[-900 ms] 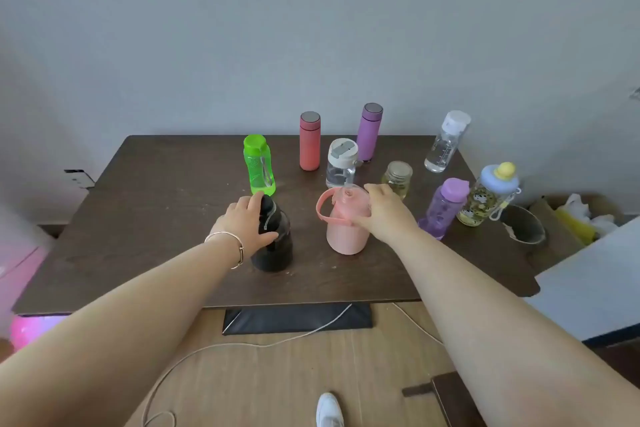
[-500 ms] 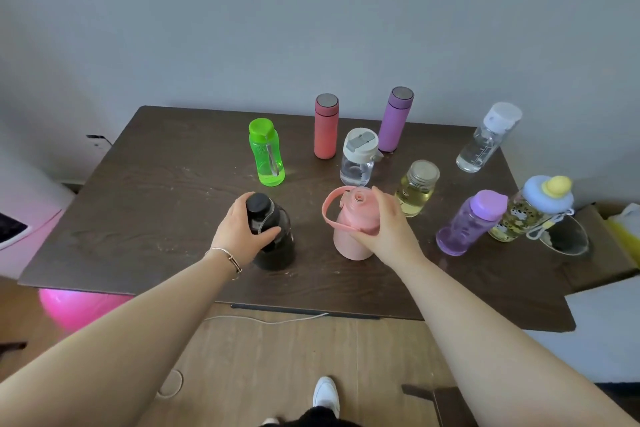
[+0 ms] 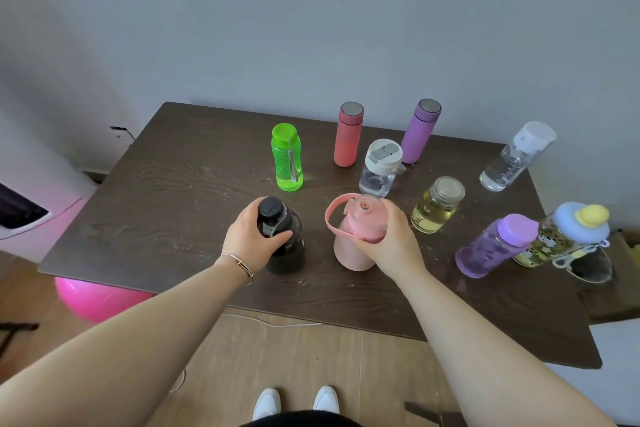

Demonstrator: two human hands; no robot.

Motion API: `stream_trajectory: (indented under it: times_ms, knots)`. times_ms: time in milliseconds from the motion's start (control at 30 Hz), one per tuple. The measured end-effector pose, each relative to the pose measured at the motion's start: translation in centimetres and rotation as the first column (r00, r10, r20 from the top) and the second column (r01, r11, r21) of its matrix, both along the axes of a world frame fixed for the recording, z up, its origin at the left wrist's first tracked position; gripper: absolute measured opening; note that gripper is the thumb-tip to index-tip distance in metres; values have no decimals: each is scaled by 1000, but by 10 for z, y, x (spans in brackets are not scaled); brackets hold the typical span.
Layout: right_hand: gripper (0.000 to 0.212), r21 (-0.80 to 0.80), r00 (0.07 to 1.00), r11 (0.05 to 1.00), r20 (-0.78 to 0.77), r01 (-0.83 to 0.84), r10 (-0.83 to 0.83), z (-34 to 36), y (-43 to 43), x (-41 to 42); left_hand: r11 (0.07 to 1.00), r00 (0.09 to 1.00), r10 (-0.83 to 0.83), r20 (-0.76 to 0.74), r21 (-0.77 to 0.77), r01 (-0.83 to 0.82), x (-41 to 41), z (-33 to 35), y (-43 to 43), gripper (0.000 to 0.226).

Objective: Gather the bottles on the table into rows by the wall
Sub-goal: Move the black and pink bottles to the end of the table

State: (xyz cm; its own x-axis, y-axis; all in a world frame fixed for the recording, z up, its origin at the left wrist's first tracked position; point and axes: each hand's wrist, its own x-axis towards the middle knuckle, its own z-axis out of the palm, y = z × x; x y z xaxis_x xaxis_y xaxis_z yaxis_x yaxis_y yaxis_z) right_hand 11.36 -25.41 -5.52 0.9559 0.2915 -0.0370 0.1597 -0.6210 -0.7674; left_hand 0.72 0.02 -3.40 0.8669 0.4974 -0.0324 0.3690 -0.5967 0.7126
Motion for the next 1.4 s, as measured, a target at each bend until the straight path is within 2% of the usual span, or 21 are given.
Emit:
stream_trajectory:
  times_ms: [200, 367, 533, 867, 1100, 1400]
  knots:
    - [104, 15, 998, 998, 3, -64, 64, 12, 60, -3, 998, 998, 55, 23, 5, -55, -6, 12, 46, 69]
    - [106, 0, 995, 995, -10, -100, 100, 17, 125, -12, 997, 996, 76, 49, -6, -76, -13, 18, 116, 69]
    - [100, 40, 1000, 999, -12, -11, 11, 19, 202, -39, 999, 998, 30, 58, -15, -29, -21, 25, 206, 69]
    - [103, 115, 981, 974, -39, 194, -191, 31, 342, -79, 996, 995, -91, 40, -19, 91, -25, 33, 359, 69]
    - [104, 115, 976, 969, -2, 219, -220, 36, 398, -42, 996, 994, -89, 64, -22, 90, 11, 37, 406, 67]
    - [103, 94, 974, 970, 18, 224, -227, 27, 446, 55, 996, 996, -69, 56, -52, 72, 93, 33, 446, 65]
